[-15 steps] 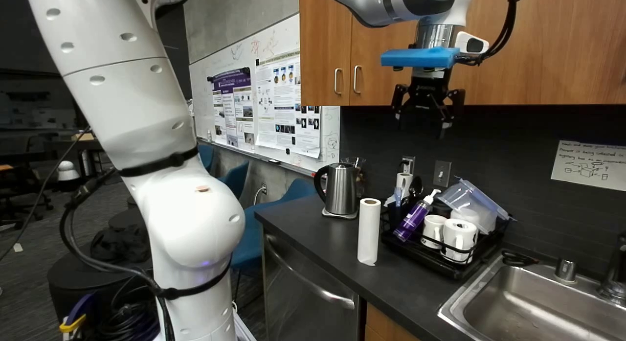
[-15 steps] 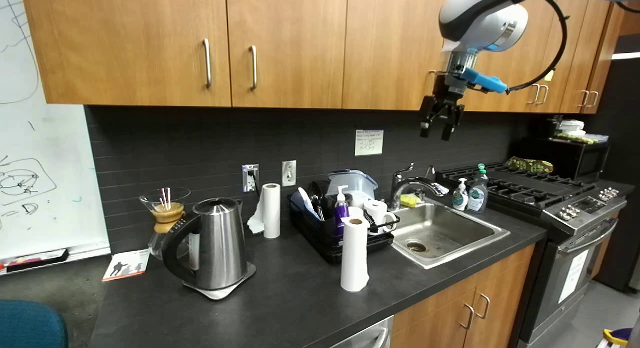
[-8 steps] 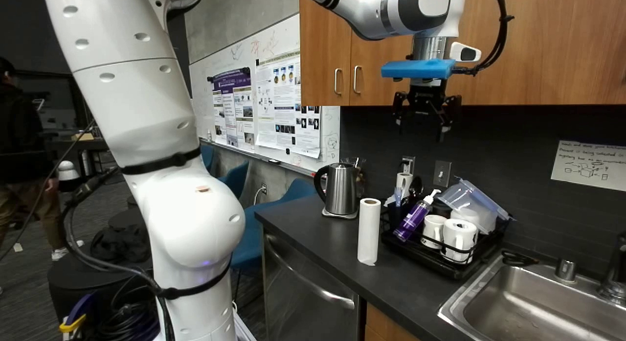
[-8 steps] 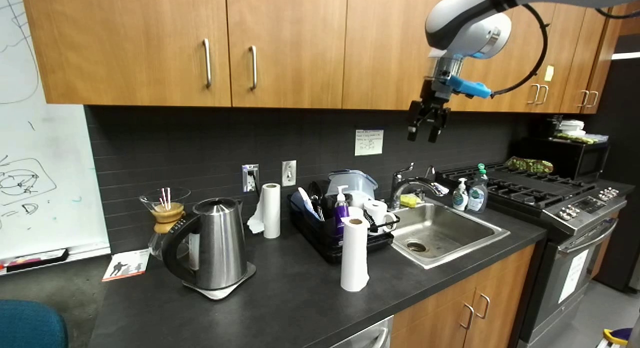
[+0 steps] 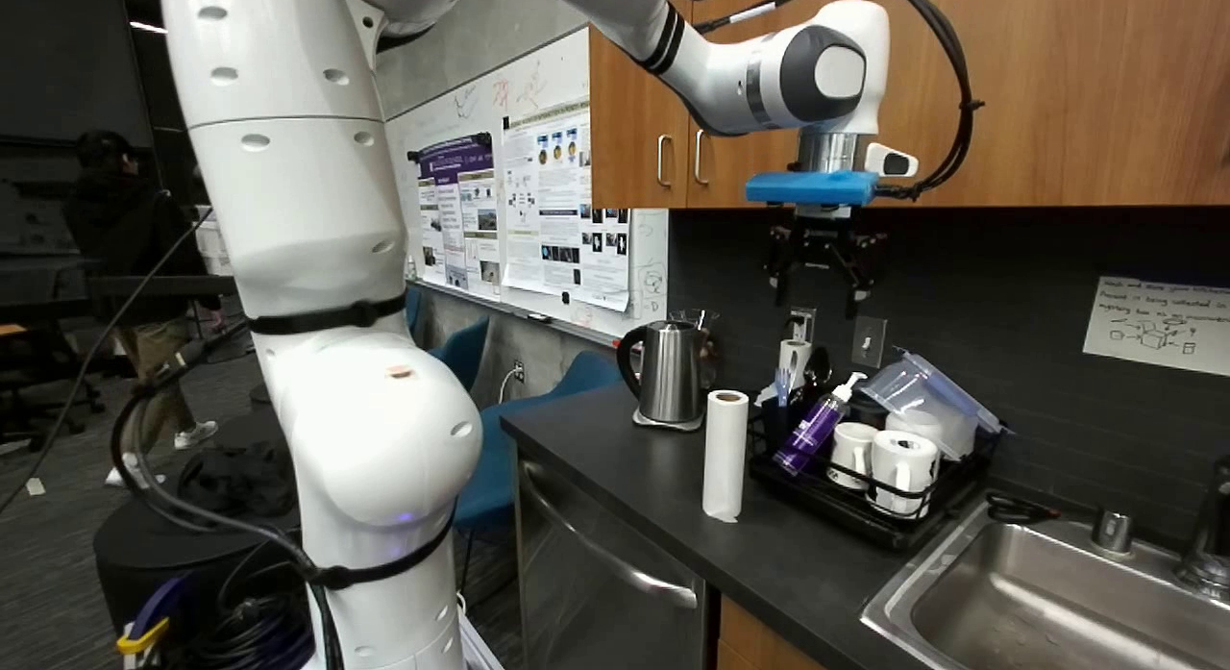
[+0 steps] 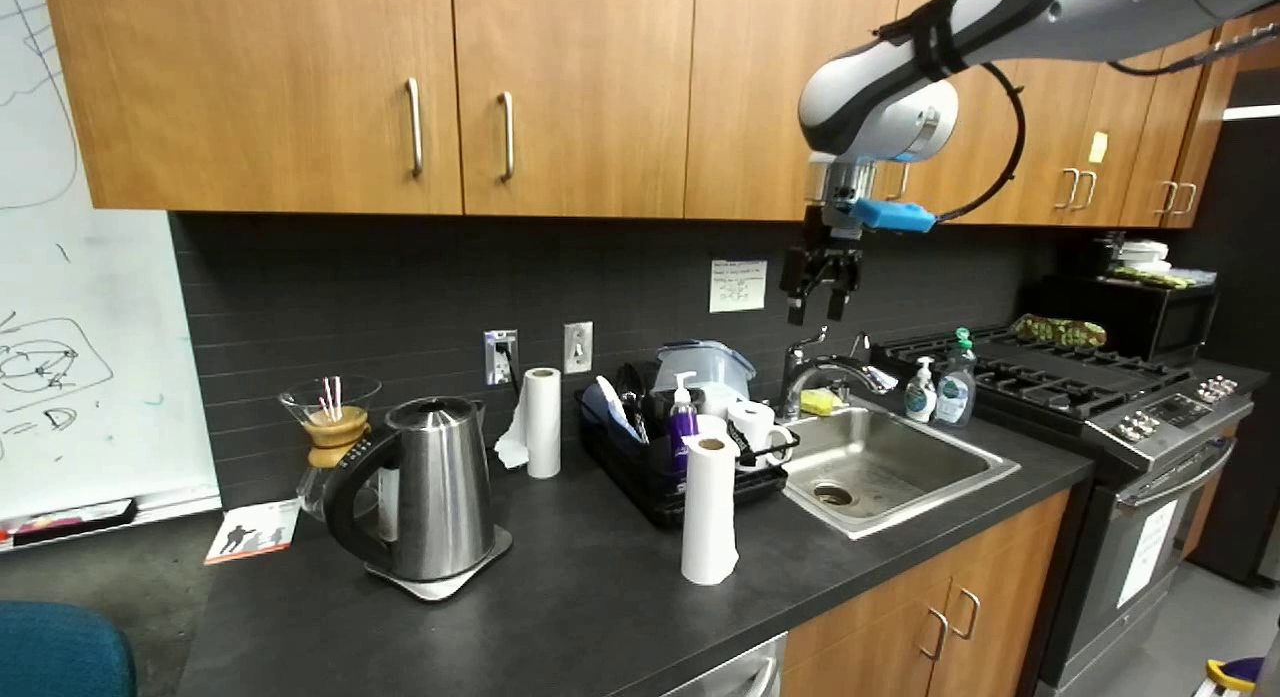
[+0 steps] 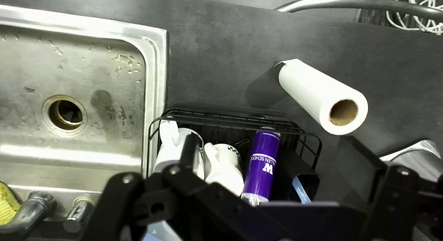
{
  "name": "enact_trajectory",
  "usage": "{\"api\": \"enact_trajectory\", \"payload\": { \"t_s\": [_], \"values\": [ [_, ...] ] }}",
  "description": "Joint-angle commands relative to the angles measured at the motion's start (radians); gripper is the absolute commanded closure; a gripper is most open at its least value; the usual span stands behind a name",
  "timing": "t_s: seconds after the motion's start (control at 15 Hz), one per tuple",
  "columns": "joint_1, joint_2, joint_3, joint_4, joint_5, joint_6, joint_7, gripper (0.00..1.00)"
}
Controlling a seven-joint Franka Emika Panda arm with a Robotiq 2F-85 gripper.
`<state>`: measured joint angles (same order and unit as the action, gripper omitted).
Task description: Remove a white mug from the dish drying rack and put it on the countertop
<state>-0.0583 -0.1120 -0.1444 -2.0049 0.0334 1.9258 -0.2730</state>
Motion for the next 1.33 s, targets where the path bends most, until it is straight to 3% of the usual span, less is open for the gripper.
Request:
{"api": "enact_trajectory", "payload": {
  "t_s": [0.0, 0.47, 0.93, 1.27],
  "values": [
    [-0.003, 0.064, 0.035, 0.006, -0.076, 0.033, 0.042, 0.00],
    [0.007, 0.162, 0.078, -0.005, -0.177, 0.107, 0.105, 0.00],
    [0.005, 0.163, 0.085, -0.055, -0.206, 0.321, 0.133, 0.00],
    [0.006, 0.236, 0.079, -0.080, -0.241, 0.418, 0.214, 0.00]
  ]
}}
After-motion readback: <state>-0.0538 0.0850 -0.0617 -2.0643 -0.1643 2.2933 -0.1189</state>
